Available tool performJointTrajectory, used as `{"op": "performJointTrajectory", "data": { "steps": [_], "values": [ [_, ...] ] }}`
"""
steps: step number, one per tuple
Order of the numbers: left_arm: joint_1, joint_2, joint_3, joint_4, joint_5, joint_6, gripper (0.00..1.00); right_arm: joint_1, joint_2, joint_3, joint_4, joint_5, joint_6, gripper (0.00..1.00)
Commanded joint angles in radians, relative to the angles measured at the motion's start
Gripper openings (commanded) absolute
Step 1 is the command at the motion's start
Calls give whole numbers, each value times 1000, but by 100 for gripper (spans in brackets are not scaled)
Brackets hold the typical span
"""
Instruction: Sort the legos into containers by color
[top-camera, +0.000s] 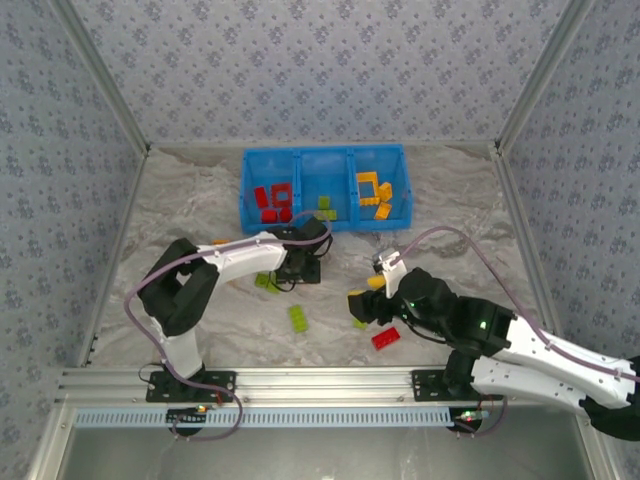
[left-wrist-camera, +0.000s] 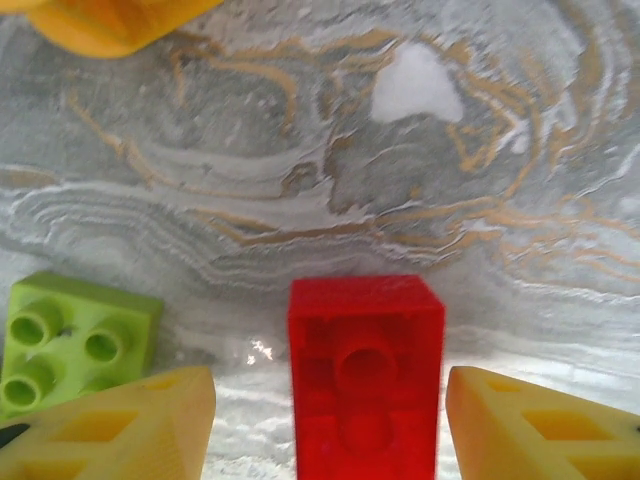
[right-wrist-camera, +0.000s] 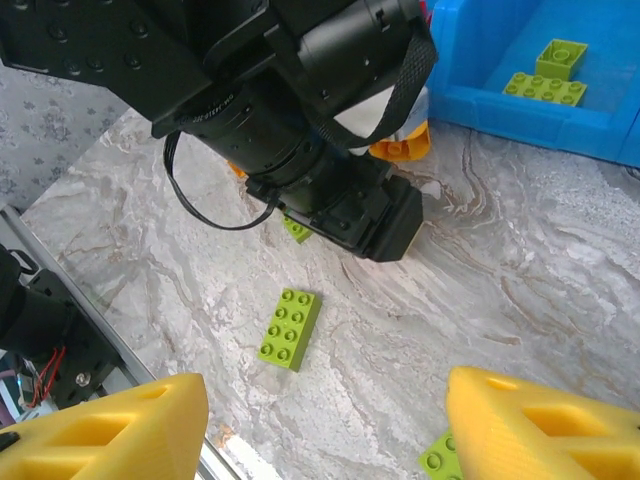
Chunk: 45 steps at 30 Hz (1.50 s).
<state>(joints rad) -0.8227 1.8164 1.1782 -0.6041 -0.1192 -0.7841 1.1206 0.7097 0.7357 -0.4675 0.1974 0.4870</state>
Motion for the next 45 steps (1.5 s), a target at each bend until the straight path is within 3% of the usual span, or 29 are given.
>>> {"op": "performJointTrajectory", "data": {
  "steps": [1, 4, 11, 17, 22, 32, 36, 42, 45],
  "values": [
    [2, 28, 40, 33, 12, 20, 56, 7, 6, -4, 2, 17, 22, 67],
    [2, 50, 47, 30, 6, 27, 44, 8, 10, -1, 4, 23, 25, 67],
    [5, 20, 40, 32, -32, 33, 29, 7, 10, 15, 1, 35, 25, 65],
    [23, -130, 99, -67, -129, 85, 28, 8, 49, 52, 39, 17, -15, 65],
    [176, -154, 234, -151, -75, 204, 29, 6, 178, 120, 162, 6, -57, 64],
    [434, 73, 529, -105, 14, 307, 28, -73, 420, 304, 331, -2, -89, 64],
    [462, 223, 692, -90, 33, 332, 28, -110, 460, 335, 337, -35, -82, 64],
    [473, 445, 965, -179, -43, 335, 28, -164, 478, 312, 371, -74, -51, 64],
    [486, 510, 1021, -177, -53, 324, 28, -183, 487, 307, 403, -99, -51, 64]
  ]
}}
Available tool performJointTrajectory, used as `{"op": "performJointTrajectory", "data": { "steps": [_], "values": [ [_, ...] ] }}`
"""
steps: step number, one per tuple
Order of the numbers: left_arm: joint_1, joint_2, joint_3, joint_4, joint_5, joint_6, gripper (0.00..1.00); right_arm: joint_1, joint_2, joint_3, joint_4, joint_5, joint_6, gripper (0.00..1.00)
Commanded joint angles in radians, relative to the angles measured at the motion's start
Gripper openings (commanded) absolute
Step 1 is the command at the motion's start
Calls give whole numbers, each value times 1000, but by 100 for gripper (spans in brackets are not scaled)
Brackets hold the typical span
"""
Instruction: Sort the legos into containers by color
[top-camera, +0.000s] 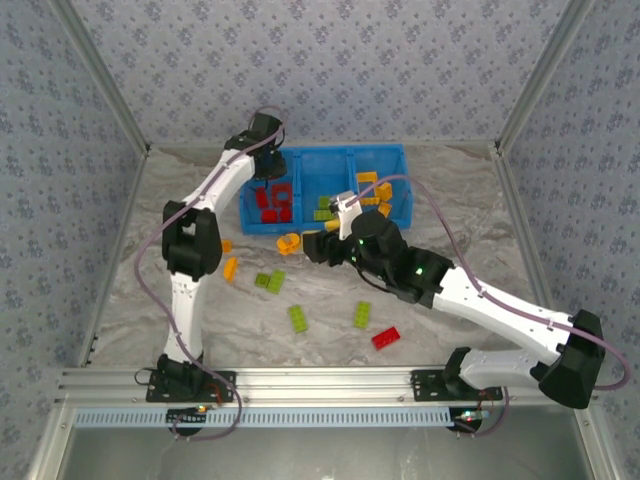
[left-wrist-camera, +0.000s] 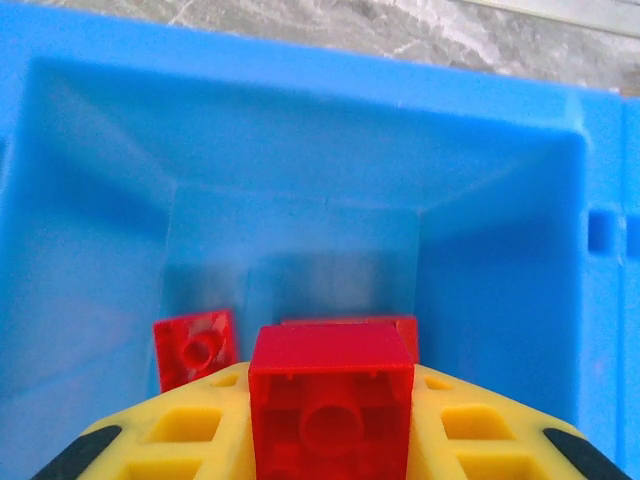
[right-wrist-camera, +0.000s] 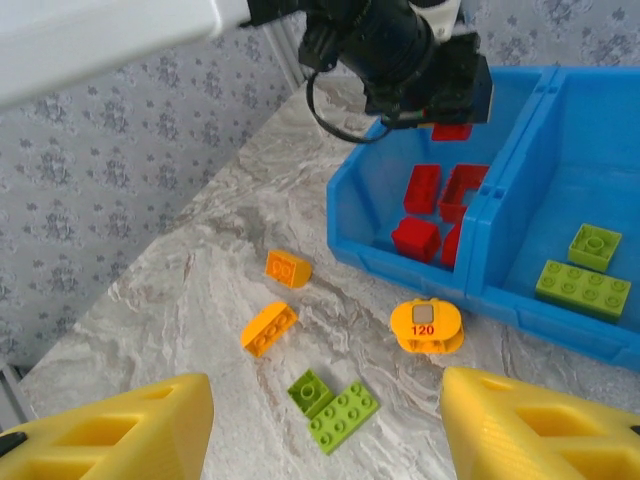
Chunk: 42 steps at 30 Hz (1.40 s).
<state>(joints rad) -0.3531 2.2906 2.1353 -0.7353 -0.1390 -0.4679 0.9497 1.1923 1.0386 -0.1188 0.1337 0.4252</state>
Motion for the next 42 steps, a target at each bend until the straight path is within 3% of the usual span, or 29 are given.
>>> {"op": "performJointTrajectory", "data": {
  "steps": [1, 17, 20, 22, 26, 29, 34, 39, 42],
  "values": [
    [21, 56, 79, -44, -26, 5, 29, -17, 11, 9, 55, -45, 10, 64],
    [52, 212, 230, -91, 20, 9, 31, -36, 39, -10, 53, -84, 23, 64],
    [54, 228, 248, -104, 29, 9, 36, -38, 40, -15, 52, -85, 24, 64],
    [54, 227, 250, -109, 39, 7, 47, -38, 48, -13, 44, -83, 22, 64],
    [50, 189, 235, -106, 52, 2, 56, -36, 70, -4, 19, -57, 32, 64],
    [45, 144, 233, -109, 57, 6, 58, -24, 112, 21, -18, -7, 61, 65],
    [33, -18, 158, -93, 67, -6, 60, 39, 292, 143, -180, 146, 246, 68],
    [4, -291, -15, -42, 87, -17, 61, 84, 521, 309, -306, 226, 452, 76],
    [-16, -527, -236, 18, 84, -41, 62, 90, 643, 407, -374, 252, 566, 82]
  ]
}}
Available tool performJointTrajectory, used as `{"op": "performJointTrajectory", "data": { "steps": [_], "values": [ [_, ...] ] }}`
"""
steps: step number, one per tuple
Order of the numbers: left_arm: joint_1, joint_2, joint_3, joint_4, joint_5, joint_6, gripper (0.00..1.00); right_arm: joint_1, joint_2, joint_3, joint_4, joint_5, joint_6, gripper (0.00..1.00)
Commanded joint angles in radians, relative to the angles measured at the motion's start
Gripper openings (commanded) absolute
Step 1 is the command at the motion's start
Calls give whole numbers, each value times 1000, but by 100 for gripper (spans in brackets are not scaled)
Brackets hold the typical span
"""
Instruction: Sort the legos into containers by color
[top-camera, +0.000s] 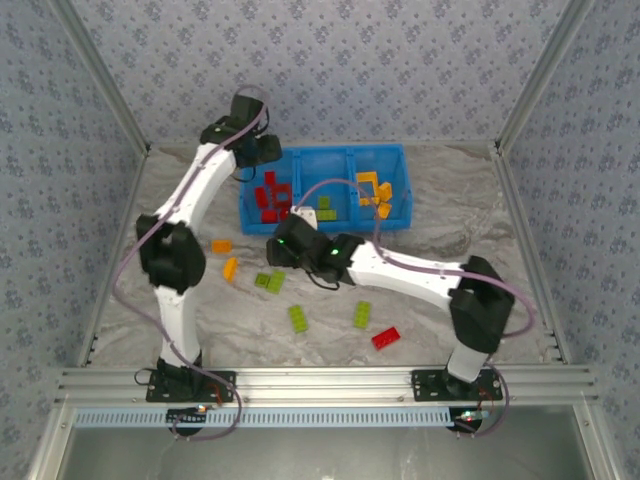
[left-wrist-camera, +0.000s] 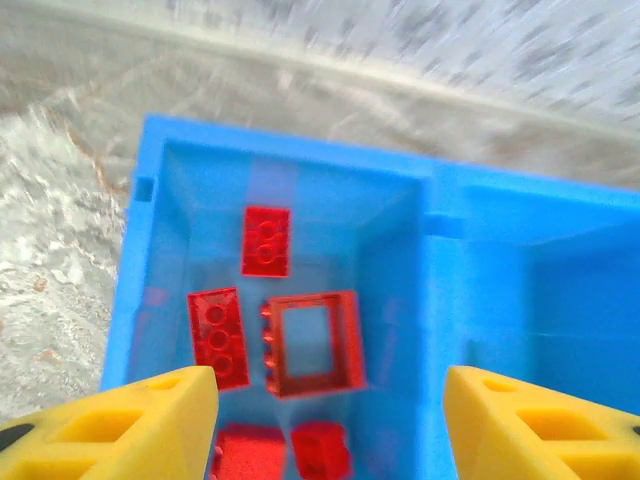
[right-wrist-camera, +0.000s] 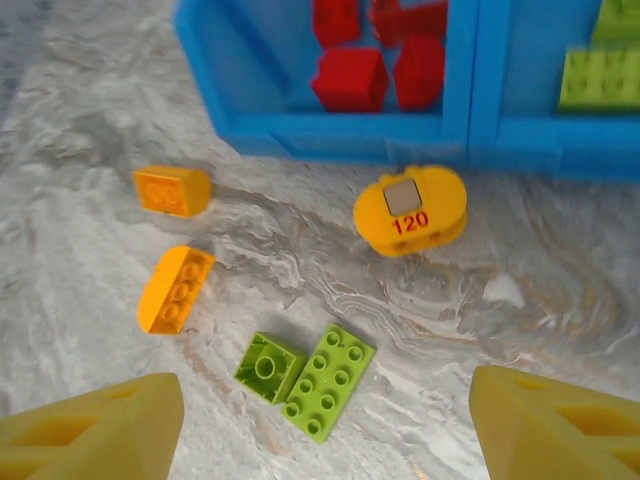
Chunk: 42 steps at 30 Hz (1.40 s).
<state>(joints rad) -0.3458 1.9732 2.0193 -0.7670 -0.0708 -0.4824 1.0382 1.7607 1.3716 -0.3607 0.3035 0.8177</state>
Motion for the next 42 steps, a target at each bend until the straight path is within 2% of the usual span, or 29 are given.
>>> {"op": "performJointTrajectory", "data": {
  "steps": [1, 4, 8, 13, 17, 21, 26, 31, 38, 42],
  "values": [
    [-31, -295, -211, 77, 17, -38, 63, 0, 113, 104, -146, 84, 211, 85],
    [-71, -547, -450, 144, 31, -58, 65, -6, 216, 186, -160, 71, 255, 88],
    [-160, -826, -681, 135, 30, -84, 66, -23, 330, 280, -196, 75, 310, 91],
    [-231, -1087, -877, 97, 32, -124, 66, -54, 423, 348, -208, 64, 331, 94],
    [-254, -1248, -993, 94, 37, -148, 66, -71, 475, 386, -206, 83, 306, 94],
    [-253, -1313, -1048, 61, 55, -168, 66, -82, 525, 425, -208, 74, 298, 94],
    [-254, -1300, -1038, 57, 67, -160, 65, -89, 564, 453, -199, 66, 296, 93],
    [-256, -1280, -1033, 69, 77, -156, 65, -93, 577, 466, -213, 85, 306, 85],
    [-258, -1275, -1049, 60, 70, -160, 65, -99, 566, 448, -194, 71, 210, 70],
    [-259, -1276, -1053, 49, 62, -162, 64, -91, 524, 400, -175, 66, 156, 68]
  ]
}}
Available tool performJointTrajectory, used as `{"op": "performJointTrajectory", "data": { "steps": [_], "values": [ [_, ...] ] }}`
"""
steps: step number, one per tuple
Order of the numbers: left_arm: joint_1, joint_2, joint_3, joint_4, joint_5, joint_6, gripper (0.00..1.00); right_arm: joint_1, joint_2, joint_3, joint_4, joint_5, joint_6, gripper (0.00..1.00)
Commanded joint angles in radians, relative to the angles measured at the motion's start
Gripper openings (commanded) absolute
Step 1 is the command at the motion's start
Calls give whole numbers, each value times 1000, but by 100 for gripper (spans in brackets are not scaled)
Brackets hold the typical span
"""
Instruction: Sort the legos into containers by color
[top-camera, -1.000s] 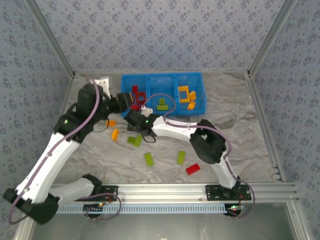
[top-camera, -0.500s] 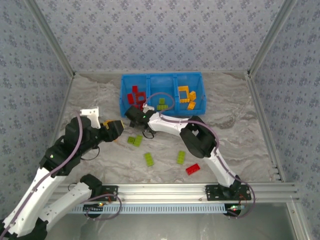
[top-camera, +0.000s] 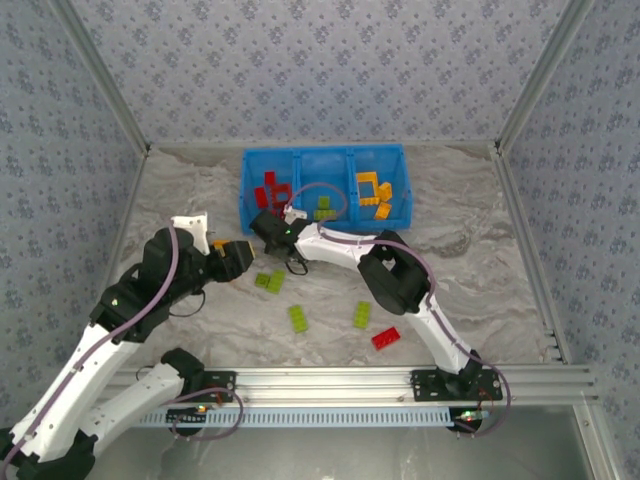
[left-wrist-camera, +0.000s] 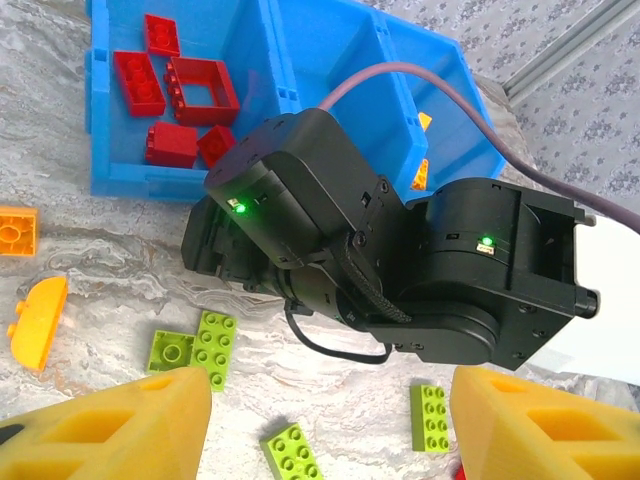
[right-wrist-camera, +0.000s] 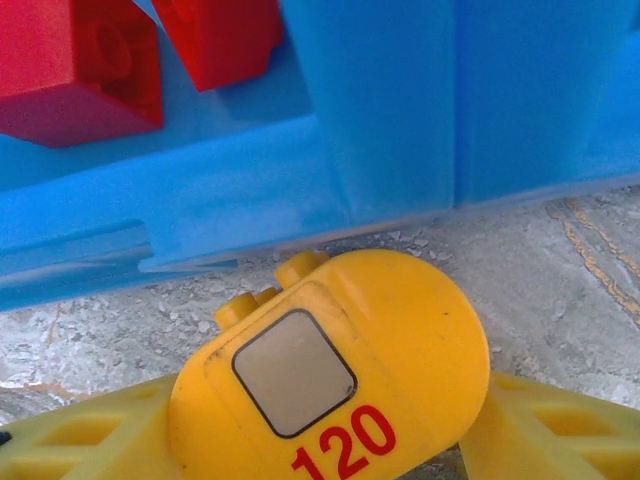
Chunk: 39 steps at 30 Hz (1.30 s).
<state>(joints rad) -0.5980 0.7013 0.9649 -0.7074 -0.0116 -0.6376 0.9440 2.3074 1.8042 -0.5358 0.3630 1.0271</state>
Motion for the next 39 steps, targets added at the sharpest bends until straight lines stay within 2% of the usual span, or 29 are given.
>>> {"op": "performJointTrajectory", "data": {
  "steps": [1, 5, 8, 10, 14, 19, 24, 33, 39],
  "values": [
    [-7, -2, 0, -13, -1, -3, 64, 5, -38, -54, 7, 10, -65, 68],
    [-7, 5, -3, -7, 1, -6, 64, 5, -94, -132, 24, 10, -103, 59],
    [-9, 16, 3, -1, 7, -8, 64, 7, -137, -180, 47, 5, -148, 58],
    [-9, 22, 6, -1, 9, -5, 64, 9, -149, -191, 55, -5, -182, 61],
    [-13, 34, 4, 9, 9, -10, 63, 0, -129, -160, 42, -25, -213, 71],
    [-29, 48, 6, 21, 7, -14, 63, -40, -67, -110, 51, -103, -230, 72],
    [-41, 56, 9, 23, 4, -7, 63, -47, -13, -43, 30, -98, -262, 71],
    [-49, 62, 14, 23, 4, -8, 62, -46, -47, -75, 20, -62, -237, 50],
    [-71, 67, 32, 23, 0, -16, 62, -7, -204, -205, 52, 0, -243, 35]
  ]
}}
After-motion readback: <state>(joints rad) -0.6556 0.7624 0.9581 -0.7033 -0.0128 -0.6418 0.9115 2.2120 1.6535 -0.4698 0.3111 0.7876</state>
